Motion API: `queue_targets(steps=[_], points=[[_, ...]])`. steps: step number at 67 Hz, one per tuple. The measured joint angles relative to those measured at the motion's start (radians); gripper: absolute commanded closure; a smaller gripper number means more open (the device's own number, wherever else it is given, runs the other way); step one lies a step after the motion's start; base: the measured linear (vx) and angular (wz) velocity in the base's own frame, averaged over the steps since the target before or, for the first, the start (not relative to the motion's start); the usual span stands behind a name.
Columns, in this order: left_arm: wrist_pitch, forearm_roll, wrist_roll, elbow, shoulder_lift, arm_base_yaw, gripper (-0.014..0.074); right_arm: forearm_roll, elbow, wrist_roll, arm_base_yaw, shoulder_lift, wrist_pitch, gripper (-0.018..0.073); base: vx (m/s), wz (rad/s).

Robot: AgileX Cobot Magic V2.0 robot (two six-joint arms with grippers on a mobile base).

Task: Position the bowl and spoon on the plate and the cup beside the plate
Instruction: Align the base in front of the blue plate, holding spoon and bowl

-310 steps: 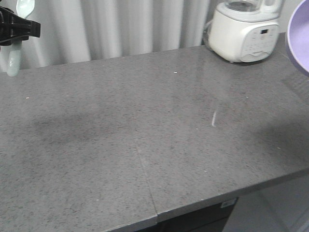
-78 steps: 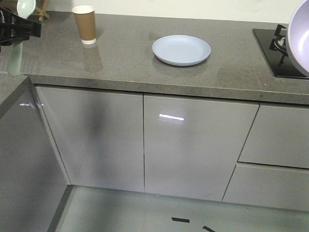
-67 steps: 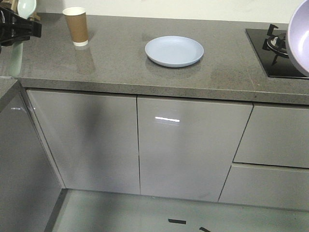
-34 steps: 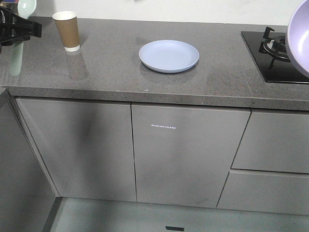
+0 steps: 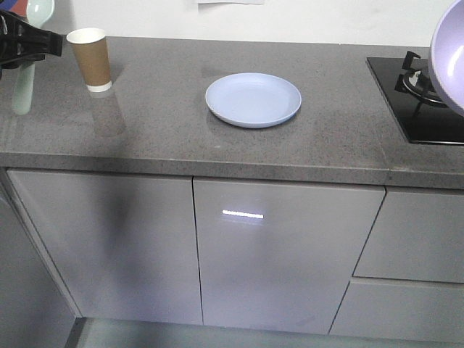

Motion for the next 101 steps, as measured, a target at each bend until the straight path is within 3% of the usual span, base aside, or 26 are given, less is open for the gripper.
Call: queue_targets(steps=[101], points=[[0.0,0.0,0.0,0.0,0.0,0.0,0.0603,0.0,0.0,0.0,0.0,0.0,0.0,0.0567,0.18,-0.03]])
